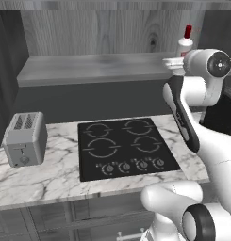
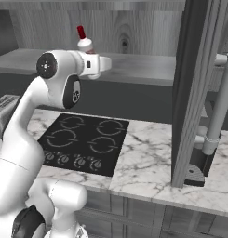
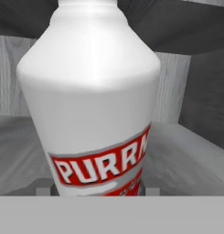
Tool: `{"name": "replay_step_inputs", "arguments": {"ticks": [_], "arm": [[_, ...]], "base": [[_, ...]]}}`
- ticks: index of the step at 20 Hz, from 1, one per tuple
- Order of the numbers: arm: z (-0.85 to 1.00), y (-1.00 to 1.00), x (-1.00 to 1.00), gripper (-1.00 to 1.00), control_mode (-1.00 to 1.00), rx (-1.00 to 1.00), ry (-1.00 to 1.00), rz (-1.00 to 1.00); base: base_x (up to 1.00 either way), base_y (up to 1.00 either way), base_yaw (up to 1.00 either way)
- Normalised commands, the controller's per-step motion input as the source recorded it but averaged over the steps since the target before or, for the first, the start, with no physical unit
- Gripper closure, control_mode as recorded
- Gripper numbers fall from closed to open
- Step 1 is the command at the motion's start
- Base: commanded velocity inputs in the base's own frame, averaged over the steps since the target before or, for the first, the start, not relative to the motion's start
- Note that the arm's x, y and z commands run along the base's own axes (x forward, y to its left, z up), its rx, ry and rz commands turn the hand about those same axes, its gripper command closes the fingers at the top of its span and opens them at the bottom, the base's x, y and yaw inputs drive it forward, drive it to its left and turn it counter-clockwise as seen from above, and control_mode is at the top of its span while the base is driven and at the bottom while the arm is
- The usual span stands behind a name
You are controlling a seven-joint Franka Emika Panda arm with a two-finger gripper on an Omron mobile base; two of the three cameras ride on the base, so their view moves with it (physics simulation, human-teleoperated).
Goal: Sort all alcoholic drinks to one cabinet, and non-alcoholic drinks to the other.
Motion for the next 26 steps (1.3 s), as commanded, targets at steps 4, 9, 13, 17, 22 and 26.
{"name": "replay_step_inputs", "arguments": {"ticks": [4,9,13,17,22,26], "arm": [[-0.06,-0.06,0.39,1.00,-1.00,0.00,0.00,0.00],[-0.08,-0.06,0.40,1.00,-1.00,0.00,0.00,0.00],[-0.09,-0.07,0.42,1.00,-1.00,0.00,0.00,0.00],[-0.08,-0.06,0.43,1.00,-1.00,0.00,0.00,0.00],[-0.08,-0.06,0.43,1.00,-1.00,0.00,0.00,0.00],[-0.06,-0.05,0.43,1.00,-1.00,0.00,0.00,0.00]], "base": [[0.00,0.00,0.00],[0.00,0.00,0.00],[0.00,0.00,0.00],[0.00,0.00,0.00],[0.00,0.00,0.00],[0.00,0.00,0.00]]}}
